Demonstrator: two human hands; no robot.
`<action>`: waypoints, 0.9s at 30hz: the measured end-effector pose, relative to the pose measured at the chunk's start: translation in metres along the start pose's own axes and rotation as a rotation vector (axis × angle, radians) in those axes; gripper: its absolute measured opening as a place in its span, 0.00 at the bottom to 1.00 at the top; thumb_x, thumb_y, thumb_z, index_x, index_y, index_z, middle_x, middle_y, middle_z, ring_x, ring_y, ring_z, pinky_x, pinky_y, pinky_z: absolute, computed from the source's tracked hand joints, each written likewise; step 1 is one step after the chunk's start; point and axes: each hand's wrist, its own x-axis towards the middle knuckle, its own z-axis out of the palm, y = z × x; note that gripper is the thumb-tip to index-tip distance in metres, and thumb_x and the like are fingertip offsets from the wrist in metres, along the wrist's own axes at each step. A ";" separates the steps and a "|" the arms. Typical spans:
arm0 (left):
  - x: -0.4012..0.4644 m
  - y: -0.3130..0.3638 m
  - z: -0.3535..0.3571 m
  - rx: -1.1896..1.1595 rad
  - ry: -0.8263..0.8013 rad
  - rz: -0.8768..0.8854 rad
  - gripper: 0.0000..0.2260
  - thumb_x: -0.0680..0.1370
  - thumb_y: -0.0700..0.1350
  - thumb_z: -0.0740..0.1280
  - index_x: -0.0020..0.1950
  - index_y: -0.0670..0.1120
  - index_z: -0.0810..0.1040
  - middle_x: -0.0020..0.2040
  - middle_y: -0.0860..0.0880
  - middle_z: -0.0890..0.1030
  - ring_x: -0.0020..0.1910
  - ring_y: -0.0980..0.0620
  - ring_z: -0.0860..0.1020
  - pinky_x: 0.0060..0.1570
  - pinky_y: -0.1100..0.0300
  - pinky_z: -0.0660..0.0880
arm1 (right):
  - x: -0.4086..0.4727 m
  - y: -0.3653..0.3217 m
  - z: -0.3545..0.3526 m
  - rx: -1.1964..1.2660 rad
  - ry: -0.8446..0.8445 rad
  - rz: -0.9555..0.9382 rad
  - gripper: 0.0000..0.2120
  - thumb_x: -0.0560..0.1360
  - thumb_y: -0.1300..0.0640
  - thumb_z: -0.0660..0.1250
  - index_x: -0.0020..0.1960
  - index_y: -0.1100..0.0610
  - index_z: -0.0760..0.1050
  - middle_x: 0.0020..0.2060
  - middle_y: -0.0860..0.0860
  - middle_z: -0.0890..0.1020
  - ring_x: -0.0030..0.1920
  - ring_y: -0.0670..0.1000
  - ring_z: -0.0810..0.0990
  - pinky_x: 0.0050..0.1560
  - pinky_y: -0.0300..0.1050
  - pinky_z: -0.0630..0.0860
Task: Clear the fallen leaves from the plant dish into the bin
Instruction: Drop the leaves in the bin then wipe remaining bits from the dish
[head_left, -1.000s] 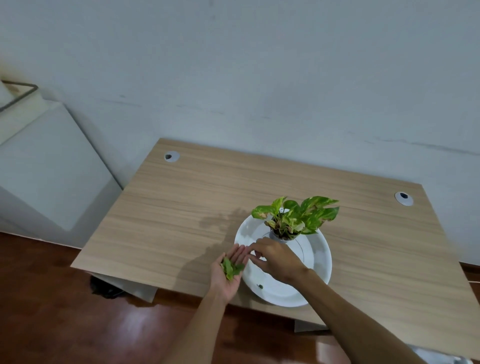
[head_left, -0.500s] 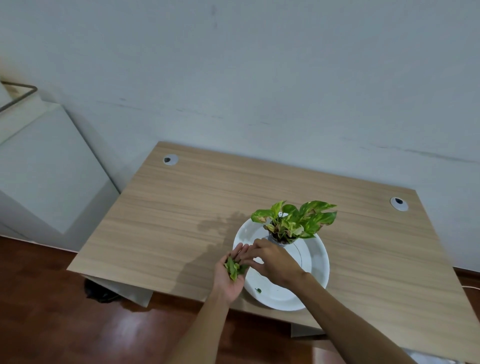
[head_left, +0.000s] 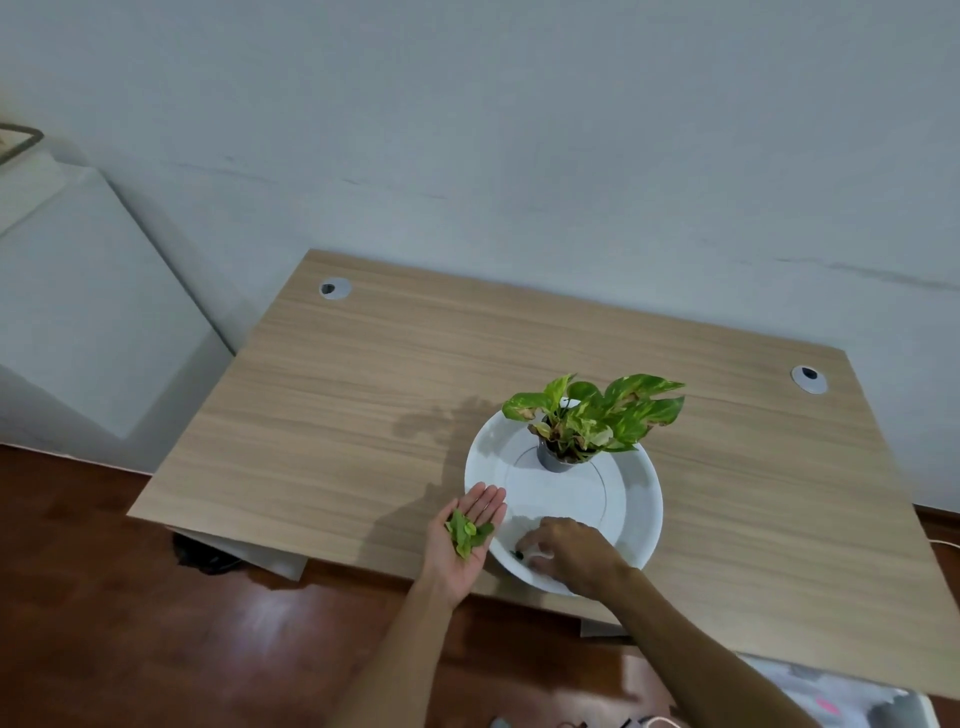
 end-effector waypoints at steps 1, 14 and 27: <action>0.002 0.000 -0.002 0.006 0.003 -0.003 0.18 0.83 0.44 0.53 0.60 0.33 0.76 0.57 0.34 0.81 0.55 0.40 0.82 0.54 0.46 0.78 | 0.000 0.001 0.002 0.010 0.007 0.011 0.12 0.77 0.51 0.66 0.60 0.44 0.79 0.51 0.48 0.80 0.52 0.50 0.79 0.49 0.47 0.76; 0.010 -0.004 -0.005 -0.010 0.038 0.009 0.19 0.83 0.44 0.51 0.59 0.34 0.76 0.53 0.35 0.83 0.58 0.40 0.79 0.64 0.47 0.72 | 0.012 0.000 0.016 -0.196 0.130 -0.094 0.13 0.80 0.51 0.59 0.56 0.49 0.82 0.46 0.51 0.85 0.47 0.55 0.82 0.43 0.48 0.76; 0.014 -0.002 0.001 0.016 0.074 0.061 0.20 0.83 0.45 0.50 0.61 0.35 0.76 0.53 0.36 0.83 0.60 0.41 0.78 0.61 0.50 0.73 | 0.013 -0.021 -0.032 0.325 0.269 0.048 0.05 0.75 0.47 0.67 0.47 0.46 0.80 0.26 0.45 0.76 0.30 0.46 0.75 0.35 0.45 0.72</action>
